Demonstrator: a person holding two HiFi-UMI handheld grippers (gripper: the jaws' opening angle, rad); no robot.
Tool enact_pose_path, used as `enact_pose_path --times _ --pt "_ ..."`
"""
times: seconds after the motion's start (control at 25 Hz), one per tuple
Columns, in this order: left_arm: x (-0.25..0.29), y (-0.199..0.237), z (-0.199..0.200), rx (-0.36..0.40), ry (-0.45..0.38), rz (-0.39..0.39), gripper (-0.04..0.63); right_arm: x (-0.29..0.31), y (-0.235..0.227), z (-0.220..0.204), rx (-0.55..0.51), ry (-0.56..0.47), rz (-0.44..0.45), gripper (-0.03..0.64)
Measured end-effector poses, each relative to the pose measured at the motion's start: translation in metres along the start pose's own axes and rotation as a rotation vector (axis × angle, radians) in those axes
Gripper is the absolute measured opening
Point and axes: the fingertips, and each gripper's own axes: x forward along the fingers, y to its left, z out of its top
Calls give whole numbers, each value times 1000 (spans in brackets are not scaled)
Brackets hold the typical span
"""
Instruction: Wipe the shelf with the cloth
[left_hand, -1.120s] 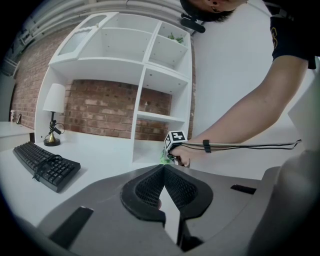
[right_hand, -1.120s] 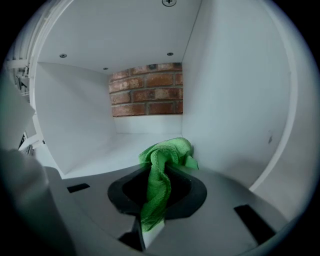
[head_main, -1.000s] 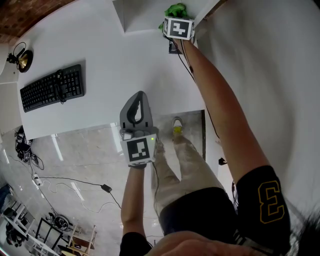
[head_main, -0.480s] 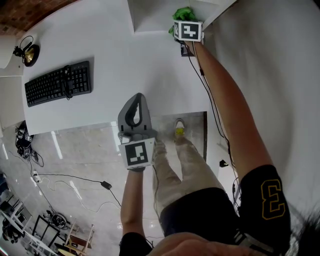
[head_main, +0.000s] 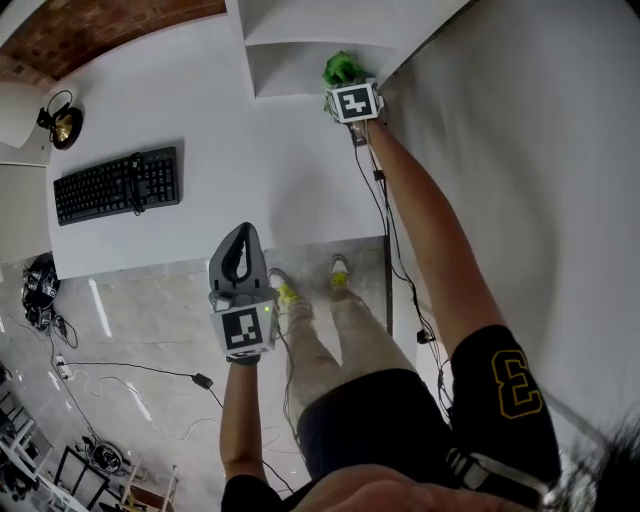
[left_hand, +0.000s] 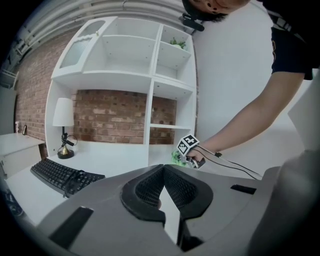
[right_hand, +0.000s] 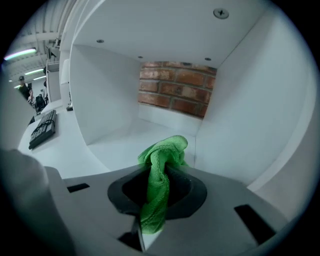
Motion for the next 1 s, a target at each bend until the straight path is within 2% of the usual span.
enact_pose_path --times 0.08,0.16,0.32,0.48,0.64,1.0 --pt "-3 5 11 11 9 17 18 -10 -5 13 14 -36 -3 41" --pt "-3 8 22 14 13 33 18 -20 -14 22 81 -64 -28 41" --pt "-12 8 32 74 31 15 18 -47 -19 34 174 -138 -54 41" --pt "-31 -3 26 68 71 6 18 -76 -7 48 166 -196 -5 41" --pt "-47 -2 32 46 84 14 18 -107 6 67 97 -242 19 41" --pt "-89 -6 84 78 56 43 18 -197 25 80 111 -319 39 41"
